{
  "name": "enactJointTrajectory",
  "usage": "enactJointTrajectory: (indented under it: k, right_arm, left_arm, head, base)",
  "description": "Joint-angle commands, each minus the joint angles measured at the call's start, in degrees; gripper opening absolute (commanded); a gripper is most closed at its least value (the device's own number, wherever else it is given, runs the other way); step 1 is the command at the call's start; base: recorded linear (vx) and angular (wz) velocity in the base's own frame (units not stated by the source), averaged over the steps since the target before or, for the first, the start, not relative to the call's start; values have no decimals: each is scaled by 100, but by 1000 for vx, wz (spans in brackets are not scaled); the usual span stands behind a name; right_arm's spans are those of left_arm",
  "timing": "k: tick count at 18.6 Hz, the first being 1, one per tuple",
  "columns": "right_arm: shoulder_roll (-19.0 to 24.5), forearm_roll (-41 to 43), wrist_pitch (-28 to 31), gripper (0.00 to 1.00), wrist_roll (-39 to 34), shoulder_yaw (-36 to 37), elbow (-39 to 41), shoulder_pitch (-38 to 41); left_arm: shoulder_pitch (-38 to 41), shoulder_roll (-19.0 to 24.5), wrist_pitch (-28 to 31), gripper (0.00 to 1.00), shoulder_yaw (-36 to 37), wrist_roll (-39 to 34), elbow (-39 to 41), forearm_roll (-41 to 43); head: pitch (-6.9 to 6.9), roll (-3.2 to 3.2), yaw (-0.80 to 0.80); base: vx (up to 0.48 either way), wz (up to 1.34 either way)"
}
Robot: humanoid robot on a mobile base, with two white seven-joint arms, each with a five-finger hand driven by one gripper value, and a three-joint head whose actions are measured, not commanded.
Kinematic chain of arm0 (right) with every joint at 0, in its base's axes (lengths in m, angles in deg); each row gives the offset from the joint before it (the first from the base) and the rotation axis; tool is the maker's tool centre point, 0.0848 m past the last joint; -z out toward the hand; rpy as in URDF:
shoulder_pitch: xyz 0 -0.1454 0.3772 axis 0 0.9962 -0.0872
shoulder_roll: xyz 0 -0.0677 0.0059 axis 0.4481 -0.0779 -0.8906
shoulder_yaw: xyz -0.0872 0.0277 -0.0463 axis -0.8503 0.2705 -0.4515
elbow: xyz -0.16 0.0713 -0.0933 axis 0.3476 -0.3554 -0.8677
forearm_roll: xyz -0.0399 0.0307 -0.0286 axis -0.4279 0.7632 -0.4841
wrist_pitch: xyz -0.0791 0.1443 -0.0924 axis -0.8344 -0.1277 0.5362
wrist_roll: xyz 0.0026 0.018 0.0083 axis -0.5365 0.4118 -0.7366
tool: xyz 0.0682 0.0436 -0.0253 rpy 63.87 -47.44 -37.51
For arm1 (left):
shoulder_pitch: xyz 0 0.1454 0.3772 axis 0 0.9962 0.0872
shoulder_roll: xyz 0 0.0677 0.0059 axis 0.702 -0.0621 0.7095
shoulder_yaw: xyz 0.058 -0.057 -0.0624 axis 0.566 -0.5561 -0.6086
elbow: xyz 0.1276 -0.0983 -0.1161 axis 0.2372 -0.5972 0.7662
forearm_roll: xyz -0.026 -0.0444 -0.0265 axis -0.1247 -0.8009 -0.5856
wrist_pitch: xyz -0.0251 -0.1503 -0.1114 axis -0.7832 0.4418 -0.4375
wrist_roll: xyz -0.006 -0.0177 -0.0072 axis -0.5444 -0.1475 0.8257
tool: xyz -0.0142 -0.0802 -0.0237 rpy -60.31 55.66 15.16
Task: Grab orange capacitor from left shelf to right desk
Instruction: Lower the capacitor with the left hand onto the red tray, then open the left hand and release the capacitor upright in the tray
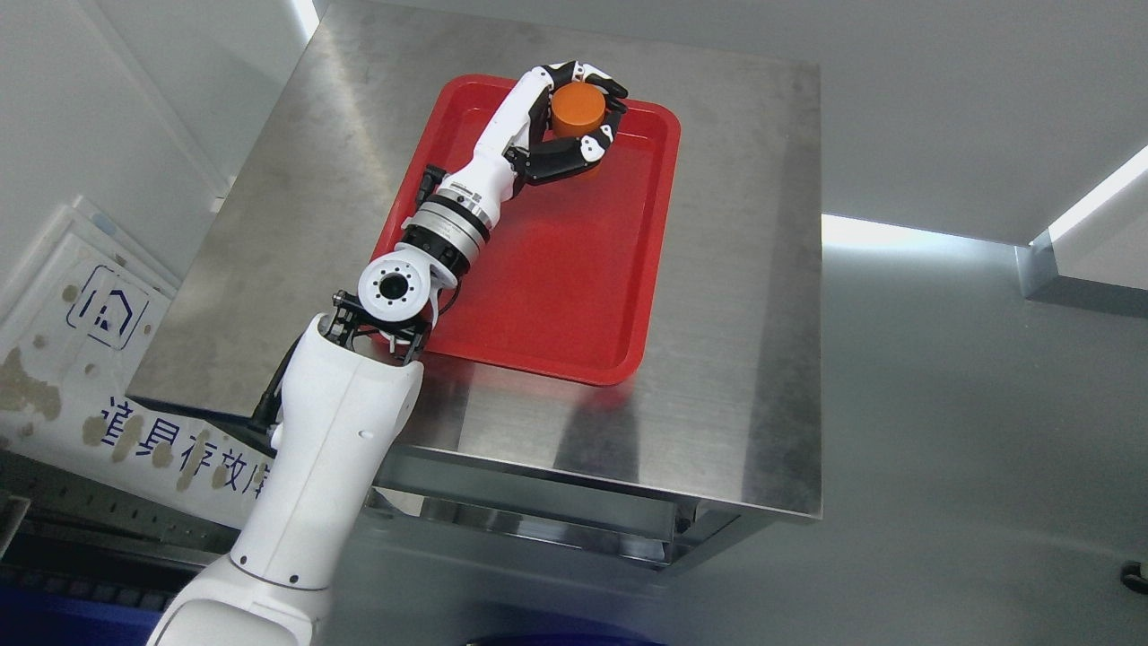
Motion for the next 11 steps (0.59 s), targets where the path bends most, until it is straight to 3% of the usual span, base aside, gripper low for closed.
enactJointTrajectory:
  k: [1,4,6,8,11]
  right_arm:
    - [-100,0,-17,100,-2,62,193,9]
    - [-100,0,-18,100,-2,62,193,9]
    - [-100,0,-18,100,-2,62,193,9]
    - [-100,0,-26,100,-2,62,193,9]
    - [-100,0,-18,100,-2,62,193,9]
  left_arm:
    - [262,100,-52,5,-102,2,-231,-34]
    - [149,100,-43,17,-234,2,-231,-34]
    - [34,100,-8,32,-261,2,-231,-34]
    - [-132,100,45,55,-252,11,-231,-34]
    - [-422,100,185,75,-278,11,-205,-43]
  head:
    - [0,0,0]
    - [0,0,0]
    - [0,0,0]
    - [0,0,0]
    - [0,0,0]
  base:
    - [0,0]
    - [0,0]
    - [0,0]
    - [0,0]
    - [0,0]
